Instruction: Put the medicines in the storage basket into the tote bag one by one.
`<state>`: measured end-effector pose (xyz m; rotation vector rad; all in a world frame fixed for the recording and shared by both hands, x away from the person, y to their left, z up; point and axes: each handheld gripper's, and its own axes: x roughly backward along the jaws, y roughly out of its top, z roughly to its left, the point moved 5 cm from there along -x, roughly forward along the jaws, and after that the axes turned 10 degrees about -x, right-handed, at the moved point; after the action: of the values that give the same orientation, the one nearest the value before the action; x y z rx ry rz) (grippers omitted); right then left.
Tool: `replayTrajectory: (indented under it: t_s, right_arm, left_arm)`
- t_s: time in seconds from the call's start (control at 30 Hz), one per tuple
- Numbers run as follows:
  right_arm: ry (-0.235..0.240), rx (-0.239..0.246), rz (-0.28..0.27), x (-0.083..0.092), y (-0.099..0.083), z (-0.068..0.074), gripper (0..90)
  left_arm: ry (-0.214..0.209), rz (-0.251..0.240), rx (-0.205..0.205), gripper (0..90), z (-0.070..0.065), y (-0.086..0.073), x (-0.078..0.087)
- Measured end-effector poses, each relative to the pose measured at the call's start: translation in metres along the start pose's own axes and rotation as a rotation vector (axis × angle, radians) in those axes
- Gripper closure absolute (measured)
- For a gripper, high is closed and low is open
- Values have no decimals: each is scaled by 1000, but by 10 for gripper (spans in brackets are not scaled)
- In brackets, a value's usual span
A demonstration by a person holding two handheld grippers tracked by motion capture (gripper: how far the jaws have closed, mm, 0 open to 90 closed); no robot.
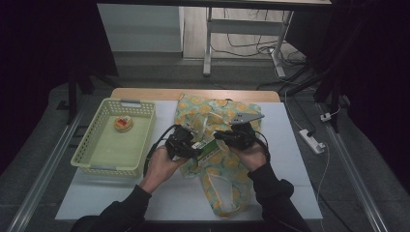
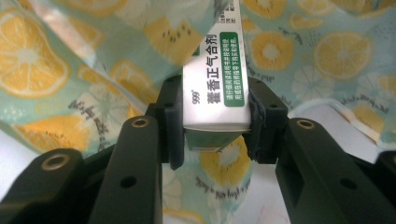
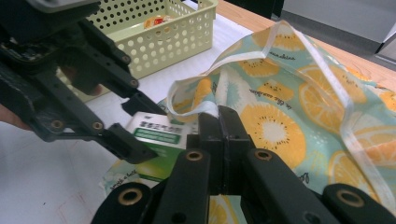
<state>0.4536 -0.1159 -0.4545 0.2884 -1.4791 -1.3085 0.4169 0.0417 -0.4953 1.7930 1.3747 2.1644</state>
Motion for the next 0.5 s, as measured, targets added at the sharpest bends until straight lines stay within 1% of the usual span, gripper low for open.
replayTrajectory:
  t_s: [0.13,0.33,0.5]
  right_arm:
    - [0,-2,-1,0,0,0,896]
    - [1,-1,3,0,-1,0,896]
    - [-1,-1,1,0,0,-1,896]
  left_arm:
    - [11,-12,3,622,4,6,-5]
    - [11,-45,29,622,11,12,-11]
    - [13,-71,41,622,15,18,-12]
